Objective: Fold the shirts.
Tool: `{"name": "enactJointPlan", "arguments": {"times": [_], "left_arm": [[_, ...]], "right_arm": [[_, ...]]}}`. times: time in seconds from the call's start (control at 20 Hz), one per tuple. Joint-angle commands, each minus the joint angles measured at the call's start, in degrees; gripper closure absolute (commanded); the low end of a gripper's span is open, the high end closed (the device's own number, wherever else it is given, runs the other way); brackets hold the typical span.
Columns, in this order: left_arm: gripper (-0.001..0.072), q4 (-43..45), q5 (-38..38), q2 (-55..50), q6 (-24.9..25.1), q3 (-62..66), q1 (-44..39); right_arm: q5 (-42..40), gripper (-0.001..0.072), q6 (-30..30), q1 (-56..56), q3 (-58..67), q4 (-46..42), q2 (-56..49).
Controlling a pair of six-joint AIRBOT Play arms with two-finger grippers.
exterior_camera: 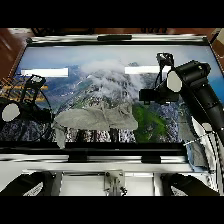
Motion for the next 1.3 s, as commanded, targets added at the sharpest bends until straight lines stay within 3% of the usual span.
{"name": "enactJointPlan", "arguments": {"times": [0.0,0.4,0.6,0.65,0.75,0.85,1.0,1.1,1.25], "left_arm": [[0.0432,0.0,0.0,-0.04,0.02,0.04,0.0],[0.0432,0.0,0.0,-0.04,0.02,0.04,0.0],[0.0433,0.02,0.02,-0.04,0.55,0.04,0.0],[0.0432,0.52,0.2,-0.11,3.56,0.04,0.02],[0.0432,1.51,4.17,-0.31,15.04,-0.04,0.02],[0.0433,1.29,9.51,-0.31,17.2,-0.13,0.02],[0.0433,-1.29,21.7,-0.79,15.58,-0.13,0.11],[0.0433,-7.91,24.63,-0.68,8.11,-0.13,-0.2],[0.0433,-13.16,24.02,-0.85,0.98,-0.15,-0.7]], "right_arm": [[0.0,0.024,0.0,0.04,0.0,0.0,-0.02],[-0.07,0.0241,-0.02,0.04,0.0,-0.02,-0.02],[-18.82,0.0241,-0.2,0.04,0.0,-6.38,-0.02],[-23.37,0.0241,-0.2,0.04,0.0,-6.73,-0.02],[-30.73,0.0241,-0.2,0.04,0.0,-6.69,-0.02],[-36.87,0.0241,-0.22,0.04,0.0,-6.69,-0.02],[-47.87,0.0241,-0.2,0.04,0.0,-6.45,-0.02],[-57.75,0.0241,-0.11,0.04,0.0,-4.0,-0.02],[-55.04,0.0241,-0.74,0.04,0.0,-1.27,0.11]]}}
